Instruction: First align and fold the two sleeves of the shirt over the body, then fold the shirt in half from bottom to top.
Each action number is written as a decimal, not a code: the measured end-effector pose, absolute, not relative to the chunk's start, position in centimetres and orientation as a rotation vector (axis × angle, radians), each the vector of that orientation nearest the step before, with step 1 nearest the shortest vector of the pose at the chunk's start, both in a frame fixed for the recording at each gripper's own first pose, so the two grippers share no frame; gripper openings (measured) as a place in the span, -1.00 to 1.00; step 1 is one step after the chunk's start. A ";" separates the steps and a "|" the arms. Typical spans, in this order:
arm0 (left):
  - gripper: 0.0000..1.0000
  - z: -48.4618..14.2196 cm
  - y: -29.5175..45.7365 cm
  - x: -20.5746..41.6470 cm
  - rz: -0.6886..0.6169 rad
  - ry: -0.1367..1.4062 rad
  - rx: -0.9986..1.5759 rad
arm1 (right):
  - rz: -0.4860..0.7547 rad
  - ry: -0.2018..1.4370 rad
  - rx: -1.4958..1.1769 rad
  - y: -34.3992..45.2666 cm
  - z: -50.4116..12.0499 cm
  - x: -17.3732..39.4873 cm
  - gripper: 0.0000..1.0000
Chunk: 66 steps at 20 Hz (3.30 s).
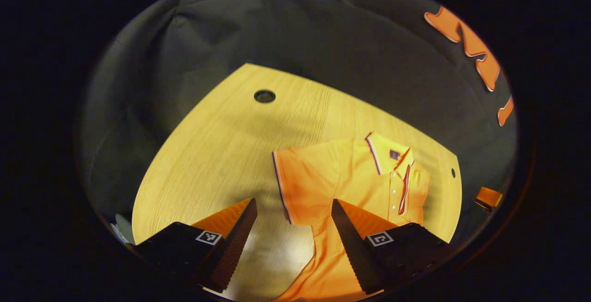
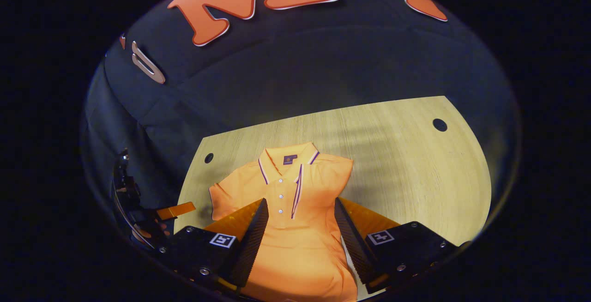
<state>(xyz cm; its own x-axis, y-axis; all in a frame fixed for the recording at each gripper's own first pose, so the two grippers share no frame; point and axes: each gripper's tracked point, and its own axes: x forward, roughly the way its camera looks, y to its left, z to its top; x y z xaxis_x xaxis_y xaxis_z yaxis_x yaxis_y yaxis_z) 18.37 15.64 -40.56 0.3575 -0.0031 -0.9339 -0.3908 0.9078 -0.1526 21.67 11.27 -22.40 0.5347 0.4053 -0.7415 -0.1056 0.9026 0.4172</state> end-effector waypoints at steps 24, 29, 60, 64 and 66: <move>-0.74 -48.2 11.1 23.8 0.156 1.539 -0.263 | 0.131 0.888 0.394 -2.5 -22.2 11.3 0.88; -0.74 -43.1 8.7 27.2 0.042 1.394 -0.155 | 0.138 0.878 0.410 -3.5 -21.9 11.4 0.88; 0.91 -30.8 0.0 8.9 -0.062 0.976 -0.038 | 0.387 0.953 0.204 -0.8 -27.5 1.0 0.97; 0.92 -34.0 0.8 1.8 -0.068 1.125 -0.037 | 0.470 1.077 0.144 0.8 -31.0 -2.9 0.97; 0.92 -35.6 1.1 -1.0 -0.070 1.198 -0.056 | 0.491 1.114 0.133 1.7 -32.7 -3.9 0.99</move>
<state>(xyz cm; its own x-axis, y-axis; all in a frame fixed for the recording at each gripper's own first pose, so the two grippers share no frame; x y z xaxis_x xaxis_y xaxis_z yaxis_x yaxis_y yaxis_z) -1.01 1.13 -35.57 0.3627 -0.0843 -0.9281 0.0245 0.9964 -0.0810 -3.88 1.74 -32.74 0.3471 0.4422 -0.8271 -0.3120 0.8861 0.3428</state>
